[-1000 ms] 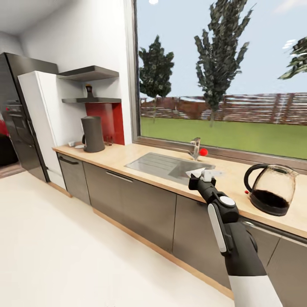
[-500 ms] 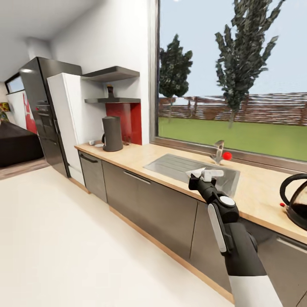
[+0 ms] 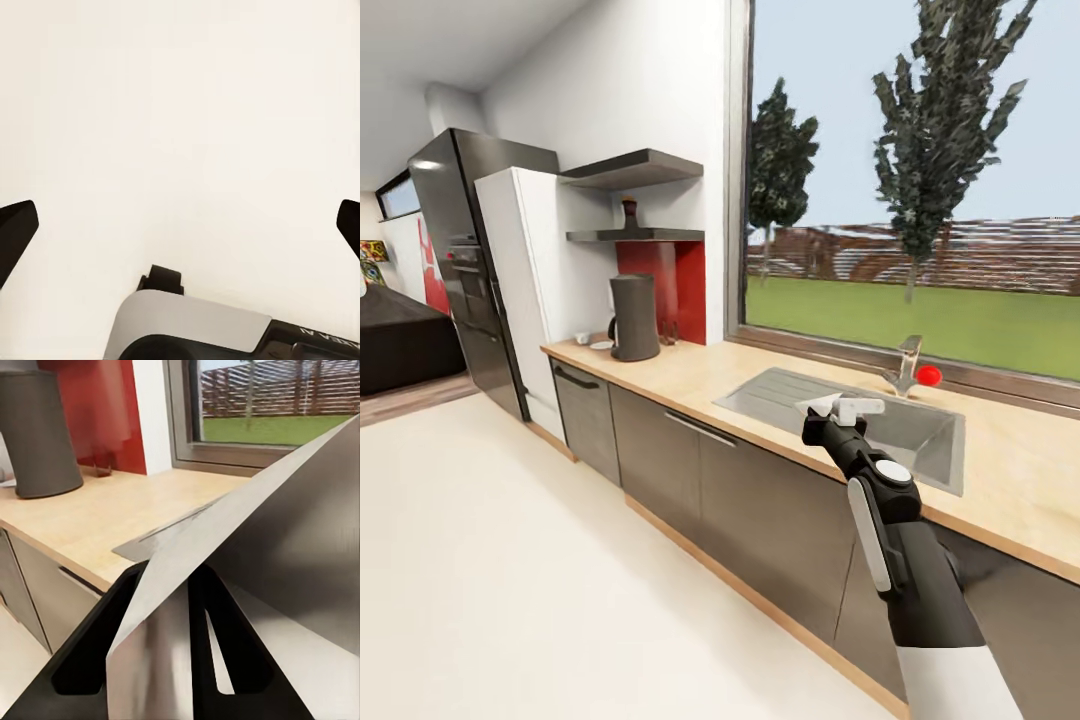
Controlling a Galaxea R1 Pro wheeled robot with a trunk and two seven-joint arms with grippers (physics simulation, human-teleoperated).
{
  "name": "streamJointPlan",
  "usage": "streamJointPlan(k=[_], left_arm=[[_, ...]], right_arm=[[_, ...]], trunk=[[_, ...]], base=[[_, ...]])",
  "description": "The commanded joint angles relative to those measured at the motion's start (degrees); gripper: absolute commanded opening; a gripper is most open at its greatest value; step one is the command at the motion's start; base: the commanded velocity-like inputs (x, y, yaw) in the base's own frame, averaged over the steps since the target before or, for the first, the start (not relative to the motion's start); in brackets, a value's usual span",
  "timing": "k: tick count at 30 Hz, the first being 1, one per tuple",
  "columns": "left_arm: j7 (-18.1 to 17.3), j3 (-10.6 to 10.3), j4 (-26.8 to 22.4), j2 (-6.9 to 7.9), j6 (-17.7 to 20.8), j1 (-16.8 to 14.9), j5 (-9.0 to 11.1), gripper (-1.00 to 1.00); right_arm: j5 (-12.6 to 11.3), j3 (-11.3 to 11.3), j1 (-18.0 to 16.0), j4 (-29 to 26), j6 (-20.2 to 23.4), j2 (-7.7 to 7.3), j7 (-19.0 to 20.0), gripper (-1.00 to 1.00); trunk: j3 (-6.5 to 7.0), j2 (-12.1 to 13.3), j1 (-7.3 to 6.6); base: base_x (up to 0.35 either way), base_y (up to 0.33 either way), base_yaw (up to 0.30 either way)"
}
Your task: Set up a coffee station on the kitchen countertop: keep the coffee maker on the countertop, move the bottle of coffee from the kitchen shelf to the counter next to the coffee maker, place a paper coffee filter on top of the coffee maker, put the saucer next to the coffee maker with the coffee cup on the saucer, and place the electric kettle next to the coffee maker.
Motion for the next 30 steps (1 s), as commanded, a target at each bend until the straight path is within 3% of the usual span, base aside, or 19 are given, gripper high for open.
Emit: streamJointPlan(k=[1, 16, 30], left_arm=[[-0.04, 0.02, -0.09, -0.02, -0.05, 0.02, 0.40, 1.00], [-0.06, 0.02, -0.09, -0.02, -0.05, 0.02, 0.40, 1.00], [0.11, 0.11, 0.09, -0.30, -0.20, 0.20, 0.41, 1.00]], right_arm=[[-0.18, -0.03, -0.05, -0.06, 0.31, 0.03, 0.09, -1.00], [-0.20, -0.03, 0.30, 0.01, 0.31, 0.03, 0.09, -1.00], [-0.19, 0.14, 0.31, 0.03, 0.31, 0.03, 0.70, -1.00]], trunk=[[-0.06, -0.04, 0.04], [-0.06, -0.04, 0.04], [-0.06, -0.04, 0.04]], base=[[0.254, 0.222, 0.000], [0.219, 0.244, 0.000], [0.000, 0.000, 0.000]])
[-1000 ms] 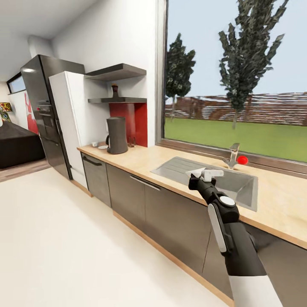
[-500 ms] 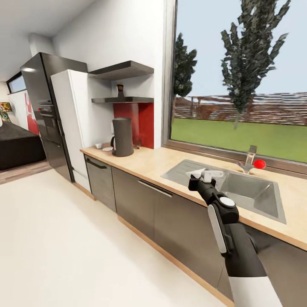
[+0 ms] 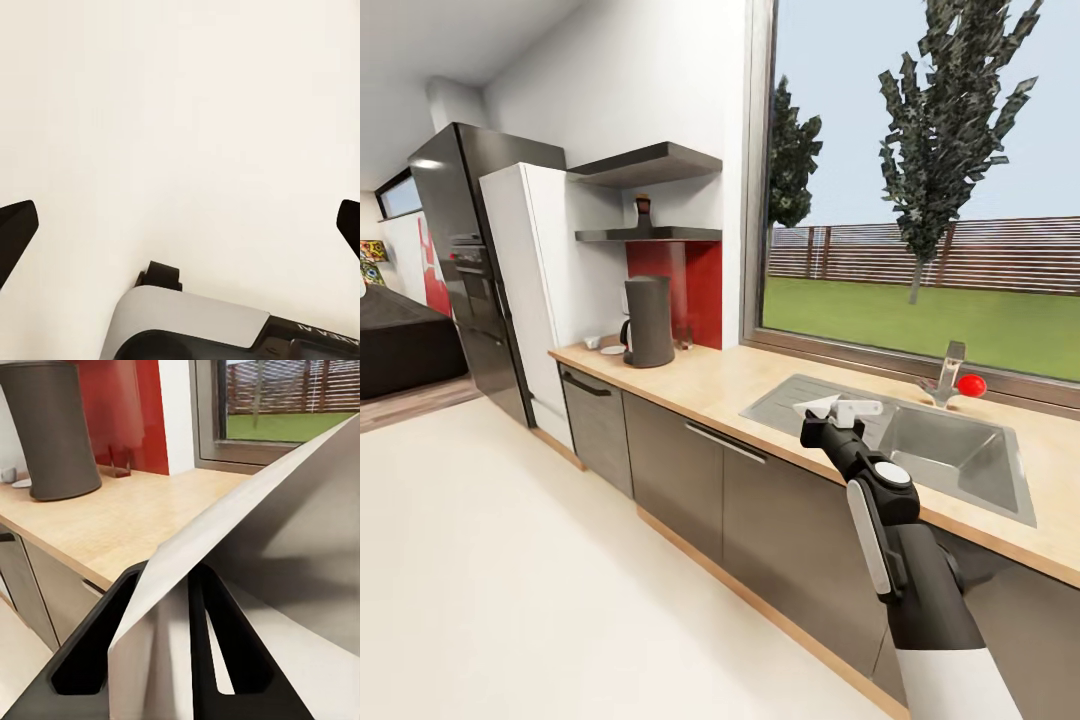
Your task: Set up a coffee station on the kitchen countertop: keep the coffee maker on the countertop, move the bottle of coffee from the kitchen shelf to the counter next to the coffee maker, place a paper coffee filter on top of the coffee maker, put the saucer next to the coffee maker with the coffee cup on the saucer, and place the electric kettle next to the coffee maker.
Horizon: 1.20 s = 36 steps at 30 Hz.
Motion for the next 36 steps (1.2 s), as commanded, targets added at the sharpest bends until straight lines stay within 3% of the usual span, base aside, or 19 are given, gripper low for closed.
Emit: streamJointPlan(k=[1, 10, 23, 36], left_arm=[[0.01, 0.02, -0.10, -0.02, -0.05, 0.03, 0.40, 1.00], [-0.02, 0.05, -0.07, 0.15, -0.03, 0.03, 0.43, 1.00], [-0.08, 0.11, -0.09, 0.51, 0.01, 0.03, 0.48, 1.00], [-0.08, 0.11, -0.08, 0.52, 0.01, 0.03, 0.48, 1.00]], right_arm=[[-0.15, -0.05, -0.04, -0.06, 0.30, 0.03, 0.14, -1.00], [-0.15, -0.01, -0.01, -0.06, 0.30, 0.03, 0.07, -1.00], [-0.15, 0.05, 0.04, -0.06, 0.30, 0.03, 0.05, -1.00], [-0.15, 0.05, 0.24, -0.06, 0.30, 0.02, 0.05, -1.00]], trunk=[[-0.06, -0.04, 0.01], [-0.06, -0.04, 0.01], [-0.06, -0.04, 0.01], [-0.06, -0.04, 0.01]], base=[[0.000, 0.000, 0.000], [0.000, 0.000, 0.020], [0.011, 0.000, 0.241], [0.275, 0.106, 0.142]])
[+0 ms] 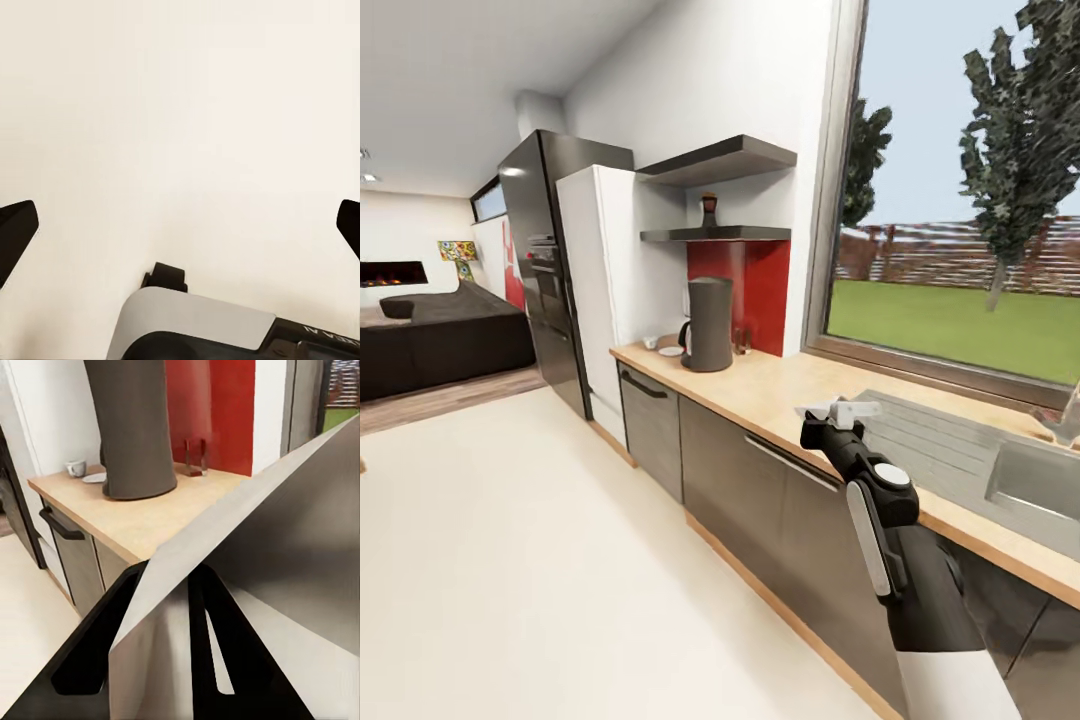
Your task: Set up a coffee station on the kitchen countertop: keep the coffee maker on the countertop, move the bottle of coffee from the kitchen shelf to the counter next to the coffee maker, place a paper coffee filter on top of the coffee maker, put the saucer next to the coffee maker with the coffee cup on the saucer, and place the electric kettle next to the coffee maker.
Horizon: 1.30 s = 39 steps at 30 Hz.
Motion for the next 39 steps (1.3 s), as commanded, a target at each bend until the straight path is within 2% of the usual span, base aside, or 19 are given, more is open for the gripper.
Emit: streamJointPlan(k=[1, 18, 39], left_arm=[[0.00, -0.03, -0.06, -0.01, -0.07, 0.02, 0.41, 1.00], [0.00, -0.03, -0.05, -0.01, -0.07, 0.02, 0.41, 1.00], [0.00, -0.03, -0.03, -0.01, -0.07, 0.02, 0.41, 1.00]], right_arm=[[-0.15, -0.04, -0.01, -0.06, 0.31, 0.03, 0.13, -1.00], [-0.15, 0.04, 0.16, -0.06, 0.31, 0.03, 0.13, -1.00], [-0.15, 0.04, 0.35, -0.06, 0.31, 0.03, 0.13, -1.00]], trunk=[[-0.06, -0.03, 0.04], [-0.06, -0.03, 0.04], [-0.06, -0.03, 0.04]], base=[[0.313, 0.134, 0.251], [0.314, 0.166, 0.254], [0.312, 0.188, 0.013]])
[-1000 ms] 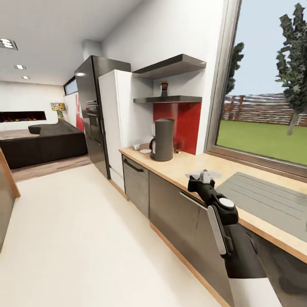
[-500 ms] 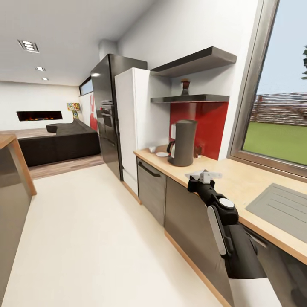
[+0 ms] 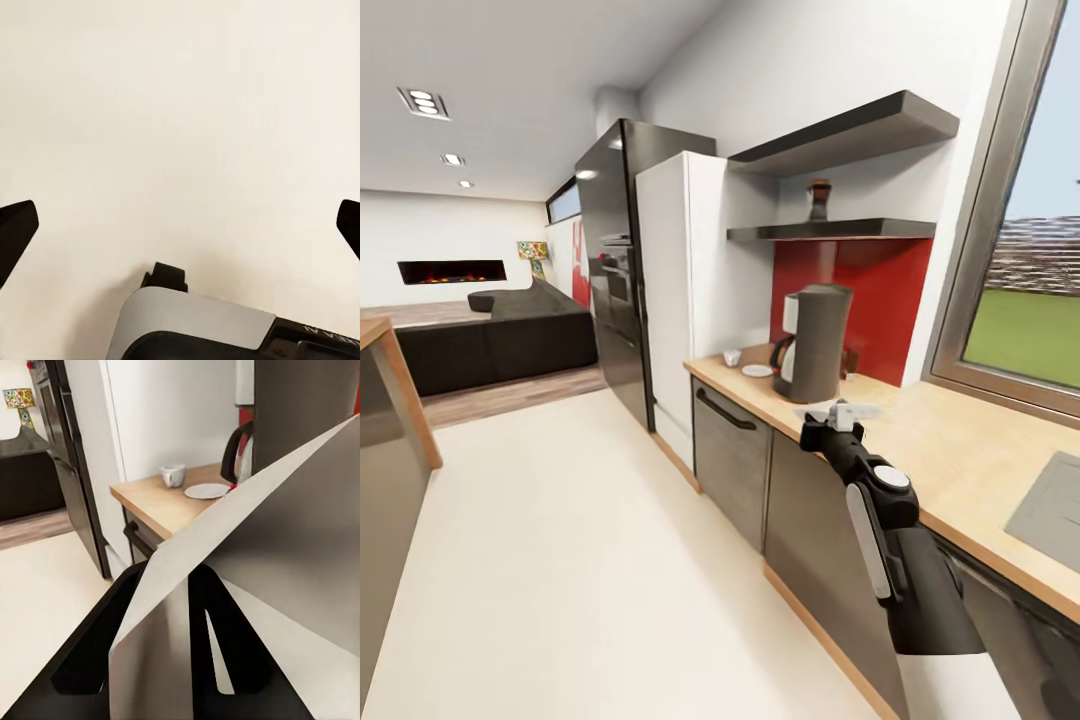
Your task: Set up a coffee station on the kitchen countertop: keep the coffee maker on the countertop, move the bottle of coffee from the kitchen shelf to the counter next to the coffee maker, place a paper coffee filter on top of the coffee maker, put the saucer next to the coffee maker with the coffee cup on the saucer, and place the electric kettle next to the coffee maker.
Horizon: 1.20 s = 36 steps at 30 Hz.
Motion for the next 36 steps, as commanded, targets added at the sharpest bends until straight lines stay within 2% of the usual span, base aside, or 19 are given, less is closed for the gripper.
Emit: streamJointPlan(k=[1, 36], left_arm=[[0.00, -0.03, -0.08, -0.01, -0.07, 0.02, 0.41, 1.00], [0.00, -0.03, -0.12, -0.01, -0.07, 0.02, 0.41, 1.00]], right_arm=[[-0.15, -0.04, -0.04, -0.06, 0.31, 0.04, 0.13, -1.00], [-0.15, -0.04, 0.07, -0.06, 0.31, 0.04, 0.13, -1.00]], trunk=[[-0.06, -0.03, 0.04], [-0.06, -0.03, 0.04]], base=[[0.305, 0.208, 0.000], [0.301, 0.218, 0.000]])
